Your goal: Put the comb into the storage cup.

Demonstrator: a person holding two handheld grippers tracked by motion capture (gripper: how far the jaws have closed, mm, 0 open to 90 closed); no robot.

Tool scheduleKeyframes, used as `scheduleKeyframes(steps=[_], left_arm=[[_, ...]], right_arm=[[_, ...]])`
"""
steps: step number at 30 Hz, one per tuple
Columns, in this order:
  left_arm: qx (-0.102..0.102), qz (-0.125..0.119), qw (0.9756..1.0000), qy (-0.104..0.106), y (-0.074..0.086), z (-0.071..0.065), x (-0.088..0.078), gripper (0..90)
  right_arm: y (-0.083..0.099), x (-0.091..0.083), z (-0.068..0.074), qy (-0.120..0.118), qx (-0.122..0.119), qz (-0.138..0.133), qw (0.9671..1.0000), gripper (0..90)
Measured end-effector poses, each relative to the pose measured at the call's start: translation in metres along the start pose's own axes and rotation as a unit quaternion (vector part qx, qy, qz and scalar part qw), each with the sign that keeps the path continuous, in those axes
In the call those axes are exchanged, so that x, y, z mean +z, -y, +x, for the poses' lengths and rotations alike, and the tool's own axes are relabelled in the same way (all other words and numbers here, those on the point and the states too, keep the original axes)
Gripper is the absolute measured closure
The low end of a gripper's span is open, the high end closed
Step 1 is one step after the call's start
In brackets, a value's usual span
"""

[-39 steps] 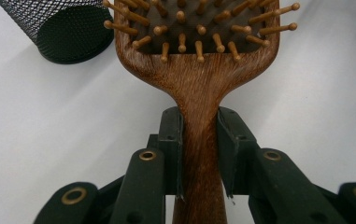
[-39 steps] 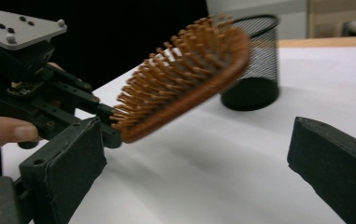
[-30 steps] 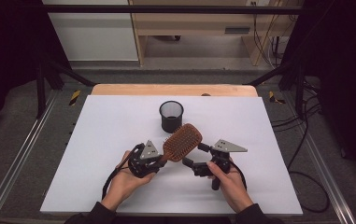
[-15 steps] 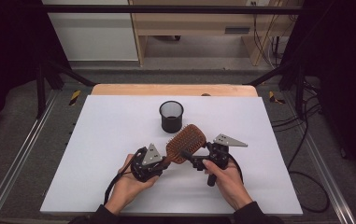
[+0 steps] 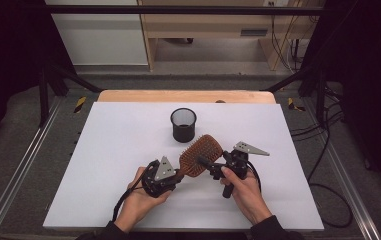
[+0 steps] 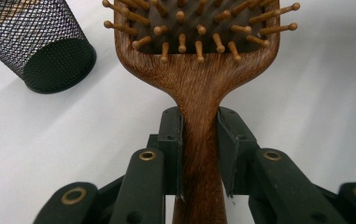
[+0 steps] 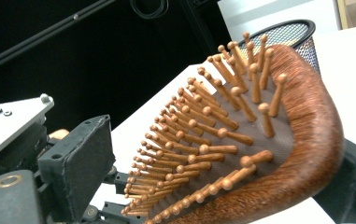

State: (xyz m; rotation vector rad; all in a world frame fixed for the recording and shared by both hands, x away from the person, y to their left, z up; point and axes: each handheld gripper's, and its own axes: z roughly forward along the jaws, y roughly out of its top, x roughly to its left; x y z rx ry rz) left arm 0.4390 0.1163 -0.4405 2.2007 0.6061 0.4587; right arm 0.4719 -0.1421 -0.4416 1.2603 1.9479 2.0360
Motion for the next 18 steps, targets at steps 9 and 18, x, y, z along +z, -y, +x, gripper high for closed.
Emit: scheduleKeyframes(steps=[9, 18], left_arm=[[-0.003, -0.014, 0.9999, -0.005, -0.001, 0.001, -0.003, 73.1], [-0.006, -0.034, 0.9993, -0.012, -0.009, 0.000, -0.008, 73.1]], right_arm=[[-0.005, -0.001, 0.004, 0.000, 0.015, -0.017, 0.9997, 15.0], [-0.014, -0.003, 0.012, 0.003, 0.011, -0.031, 0.9995, 16.0]])
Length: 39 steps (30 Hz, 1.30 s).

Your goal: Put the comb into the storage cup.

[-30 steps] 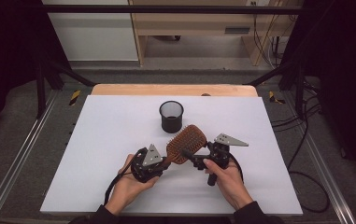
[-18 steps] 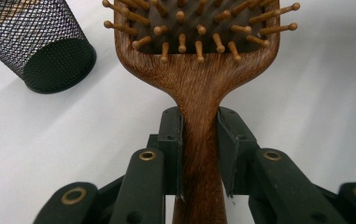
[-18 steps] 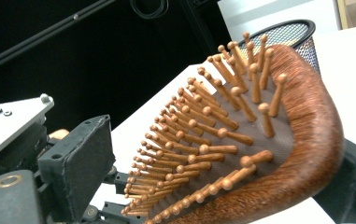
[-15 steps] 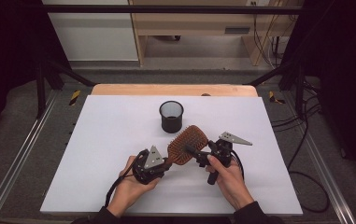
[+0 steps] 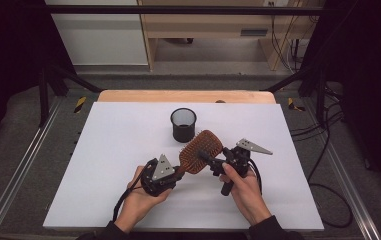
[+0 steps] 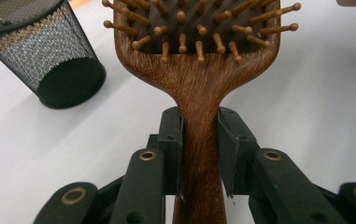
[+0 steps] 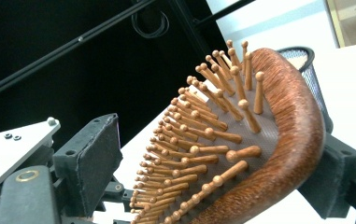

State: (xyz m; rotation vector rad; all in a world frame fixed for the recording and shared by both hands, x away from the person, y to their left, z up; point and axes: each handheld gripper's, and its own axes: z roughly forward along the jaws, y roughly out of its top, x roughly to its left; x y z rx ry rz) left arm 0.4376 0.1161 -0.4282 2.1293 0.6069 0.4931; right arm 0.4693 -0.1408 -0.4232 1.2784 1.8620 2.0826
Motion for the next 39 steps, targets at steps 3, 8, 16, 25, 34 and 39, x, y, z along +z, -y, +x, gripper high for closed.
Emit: scheduleKeyframes(steps=[3, 8, 16, 25, 34, 39], left_arm=[[0.002, -0.008, 0.9999, -0.005, -0.006, 0.002, -0.002, 73.1], [0.001, -0.027, 0.9995, -0.014, -0.017, 0.007, -0.008, 73.1], [-0.008, -0.052, 0.9983, -0.023, -0.026, 0.015, -0.010, 73.1], [-0.014, -0.055, 0.9980, -0.030, -0.019, 0.017, -0.009, 73.1], [-0.030, -0.058, 0.9974, -0.031, -0.014, 0.020, -0.009, 73.0], [-0.034, -0.059, 0.9971, -0.034, -0.012, 0.021, -0.009, 73.1]], right_arm=[[-0.010, 0.001, 0.002, -0.001, -0.003, -0.009, 1.0000, 16.2], [-0.030, 0.005, 0.011, 0.000, -0.011, -0.017, 0.9998, 17.3], [-0.051, 0.010, 0.021, -0.004, -0.015, -0.030, 0.9994, 21.7], [-0.051, 0.017, 0.023, 0.003, -0.010, -0.022, 0.9997, 29.0], [-0.050, 0.024, 0.026, 0.002, 0.002, -0.023, 0.9997, 36.1], [-0.051, 0.028, 0.026, 0.002, 0.002, -0.022, 0.9997, 37.5]])
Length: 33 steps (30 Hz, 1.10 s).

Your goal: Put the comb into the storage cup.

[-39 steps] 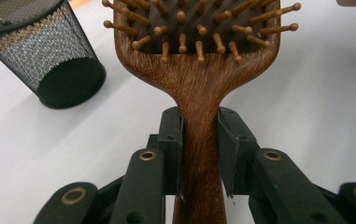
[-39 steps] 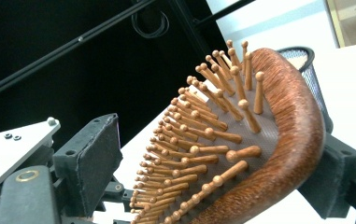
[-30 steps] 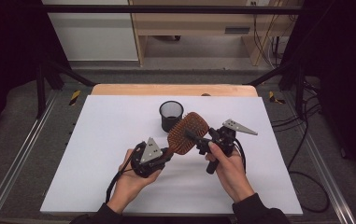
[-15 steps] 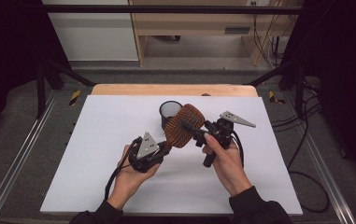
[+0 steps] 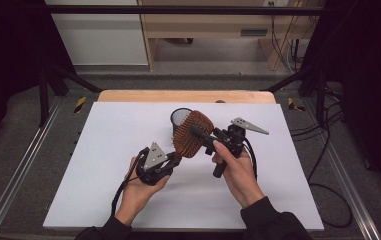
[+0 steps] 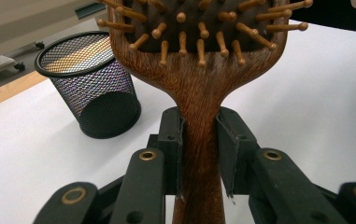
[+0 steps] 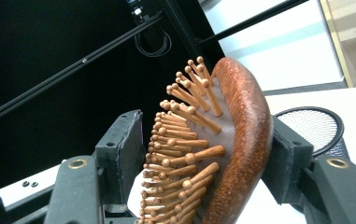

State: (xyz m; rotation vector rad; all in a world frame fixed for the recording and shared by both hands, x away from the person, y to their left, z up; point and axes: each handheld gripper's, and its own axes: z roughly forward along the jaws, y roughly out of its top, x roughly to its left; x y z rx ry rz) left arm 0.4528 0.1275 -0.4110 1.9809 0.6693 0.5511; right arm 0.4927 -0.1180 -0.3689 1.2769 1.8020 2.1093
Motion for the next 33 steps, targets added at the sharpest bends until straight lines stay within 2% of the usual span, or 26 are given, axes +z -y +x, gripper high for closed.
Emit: scheduleKeyframes(steps=[6, 16, 20, 25, 33], left_arm=[[-0.002, -0.003, 1.0000, 0.001, 0.001, -0.002, 0.001, 73.1], [0.006, -0.003, 1.0000, -0.002, 0.001, -0.006, 0.001, 73.1], [0.000, -0.007, 1.0000, -0.003, 0.001, -0.006, 0.000, 73.1], [-0.008, -0.010, 0.9999, -0.003, 0.002, -0.006, 0.000, 73.1], [-0.014, -0.007, 0.9999, -0.007, 0.004, -0.006, 0.001, 73.1]], right_arm=[[0.001, 0.002, -0.001, 0.001, 0.003, -0.001, 1.0000, 37.8], [0.001, 0.003, -0.001, 0.005, 0.007, -0.005, 1.0000, 40.3], [0.001, 0.004, 0.000, 0.003, 0.004, -0.005, 1.0000, 41.6], [0.001, 0.007, 0.006, -0.001, -0.011, -0.011, 0.9999, 43.6], [0.001, 0.010, 0.015, 0.004, -0.034, 0.001, 0.9994, 47.1]])
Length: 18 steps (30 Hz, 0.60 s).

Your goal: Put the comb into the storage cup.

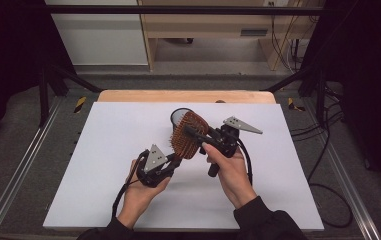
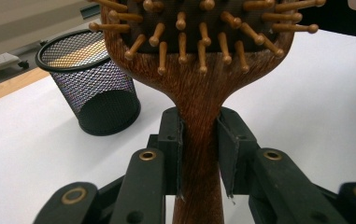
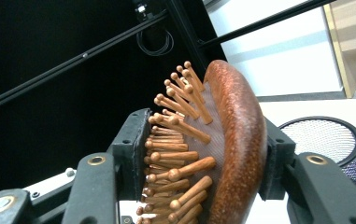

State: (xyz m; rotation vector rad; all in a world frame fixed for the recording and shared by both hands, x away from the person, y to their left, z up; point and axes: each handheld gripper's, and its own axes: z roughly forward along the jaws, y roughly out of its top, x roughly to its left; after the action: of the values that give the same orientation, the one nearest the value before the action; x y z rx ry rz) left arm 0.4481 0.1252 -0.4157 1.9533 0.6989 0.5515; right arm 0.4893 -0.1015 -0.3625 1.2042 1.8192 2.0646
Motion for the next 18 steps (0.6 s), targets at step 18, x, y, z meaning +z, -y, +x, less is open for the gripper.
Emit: scheduleKeyframes(steps=[18], left_arm=[[-0.012, 0.001, 0.9999, 0.002, 0.0038, 0.0009, 0.0023, 73.2]], right_arm=[[-0.0002, 0.0037, 0.0090, 0.008, -0.029, 0.017, 0.9994, 51.4]])
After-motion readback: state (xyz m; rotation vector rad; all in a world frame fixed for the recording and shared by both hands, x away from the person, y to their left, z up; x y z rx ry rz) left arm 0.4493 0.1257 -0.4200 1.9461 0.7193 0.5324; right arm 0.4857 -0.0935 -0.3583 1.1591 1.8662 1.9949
